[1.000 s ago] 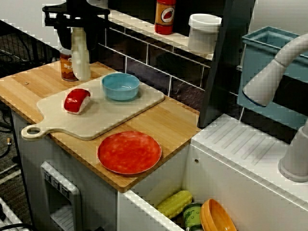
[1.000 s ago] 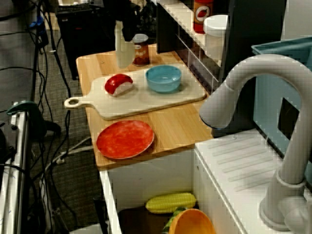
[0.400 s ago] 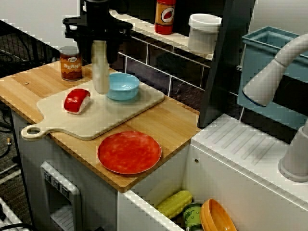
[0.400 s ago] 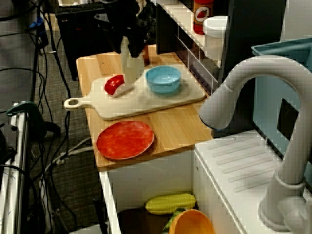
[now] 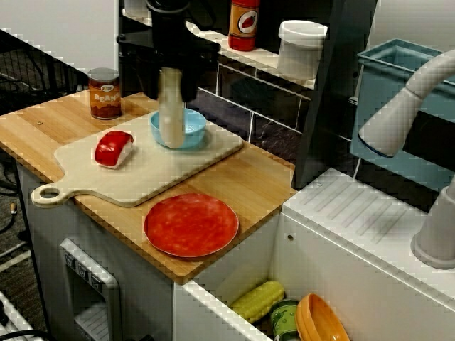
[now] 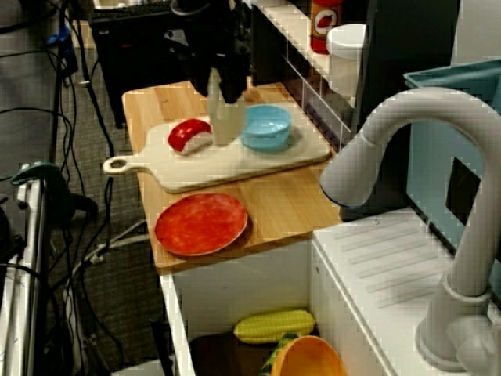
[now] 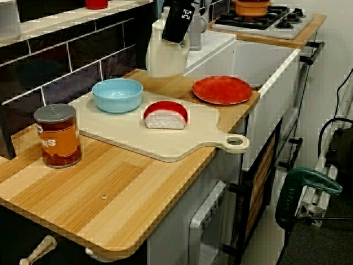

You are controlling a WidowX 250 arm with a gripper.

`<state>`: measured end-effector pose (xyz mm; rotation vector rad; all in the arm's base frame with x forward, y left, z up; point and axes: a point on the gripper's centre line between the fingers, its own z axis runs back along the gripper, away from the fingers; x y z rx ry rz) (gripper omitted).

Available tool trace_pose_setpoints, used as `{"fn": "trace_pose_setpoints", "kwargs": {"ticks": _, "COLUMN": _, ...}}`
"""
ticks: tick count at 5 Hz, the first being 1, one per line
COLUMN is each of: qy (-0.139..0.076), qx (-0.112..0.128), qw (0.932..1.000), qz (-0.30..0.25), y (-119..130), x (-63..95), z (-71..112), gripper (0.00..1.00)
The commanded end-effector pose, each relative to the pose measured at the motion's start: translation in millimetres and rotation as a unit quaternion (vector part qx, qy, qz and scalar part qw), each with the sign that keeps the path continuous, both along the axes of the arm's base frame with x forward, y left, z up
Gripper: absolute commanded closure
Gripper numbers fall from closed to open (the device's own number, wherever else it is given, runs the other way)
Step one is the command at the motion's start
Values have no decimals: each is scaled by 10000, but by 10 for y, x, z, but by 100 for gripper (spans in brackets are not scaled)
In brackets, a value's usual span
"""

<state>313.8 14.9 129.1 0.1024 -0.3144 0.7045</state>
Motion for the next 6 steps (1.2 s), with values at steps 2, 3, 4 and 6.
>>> {"fn": "trace_pose_setpoints", "kwargs": {"ticks": 2, "qy": -310, "qx": 16, "qw": 9991, "qz": -290, "y": -323, "x": 157, "z": 107, "gripper": 100}}
{"fn": "trace_pose_setpoints", "kwargs": {"ticks": 3, "qy": -307, "qx": 9, "qw": 9991, "qz": -282, "y": -384, "x": 211, "z": 96, "gripper": 100}}
{"fn": "trace_pose_setpoints", "kwargs": {"ticks": 4, "qy": -89, "qx": -132, "qw": 9993, "qz": -331, "y": -477, "x": 280, "z": 0, "gripper": 100}}
{"fn": "trace_pose_setpoints", "kwargs": {"ticks": 6, "qy": -132, "qx": -197, "qw": 9986, "qz": -483, "y": -593, "x": 292, "z": -112, "gripper": 100}}
